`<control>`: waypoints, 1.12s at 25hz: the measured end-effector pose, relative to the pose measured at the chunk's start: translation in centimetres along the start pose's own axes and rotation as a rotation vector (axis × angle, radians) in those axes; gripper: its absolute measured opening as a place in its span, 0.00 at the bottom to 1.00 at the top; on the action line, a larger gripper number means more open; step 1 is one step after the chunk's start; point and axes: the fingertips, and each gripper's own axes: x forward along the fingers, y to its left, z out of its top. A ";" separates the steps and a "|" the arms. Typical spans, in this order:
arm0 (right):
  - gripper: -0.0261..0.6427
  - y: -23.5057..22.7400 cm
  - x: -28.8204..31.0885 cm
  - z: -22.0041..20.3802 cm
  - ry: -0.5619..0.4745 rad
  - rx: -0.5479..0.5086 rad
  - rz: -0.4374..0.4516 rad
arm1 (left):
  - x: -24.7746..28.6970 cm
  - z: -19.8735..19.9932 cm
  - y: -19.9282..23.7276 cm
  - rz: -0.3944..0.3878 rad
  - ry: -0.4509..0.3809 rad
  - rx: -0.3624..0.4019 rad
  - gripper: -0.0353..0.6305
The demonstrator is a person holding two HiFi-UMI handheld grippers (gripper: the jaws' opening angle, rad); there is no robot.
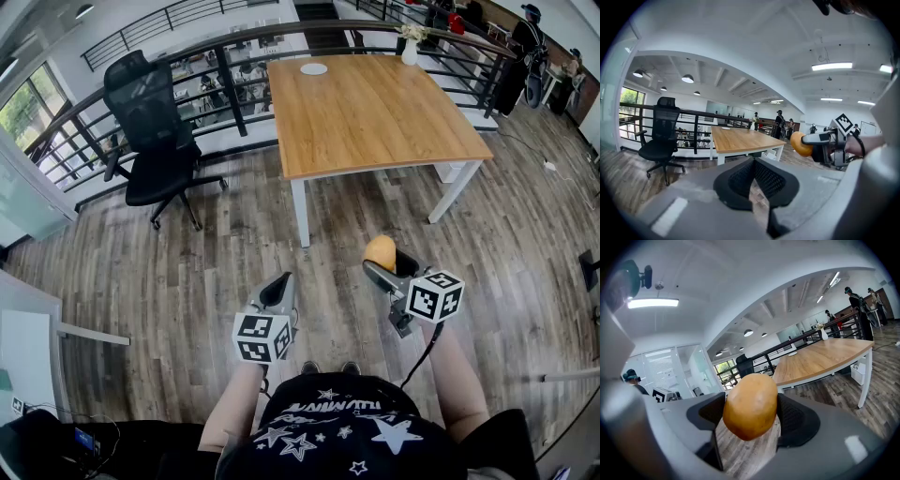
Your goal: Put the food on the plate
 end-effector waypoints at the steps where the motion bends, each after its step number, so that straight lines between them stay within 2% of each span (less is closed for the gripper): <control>1: 0.56 0.1 0.0 -0.2 0.005 -0.004 -0.001 | 0.0 -0.3 -0.1 -0.003 0.004 -0.001 0.06; 10: 0.56 0.7 -0.2 -1.6 0.025 -0.013 -0.030 | -0.5 -1.6 -0.1 -0.027 0.021 -0.006 0.06; 16: 0.56 0.8 0.6 -2.9 0.065 -0.014 -0.062 | -0.7 -3.4 1.4 -0.028 0.075 -0.049 0.06; 23: 0.57 0.9 1.9 -4.9 0.052 0.014 -0.107 | -1.4 -5.2 3.8 -0.040 0.092 -0.068 0.06; 28: 0.57 0.5 2.7 -6.3 0.069 0.047 -0.117 | -0.5 -5.9 6.0 -0.018 0.110 -0.087 0.06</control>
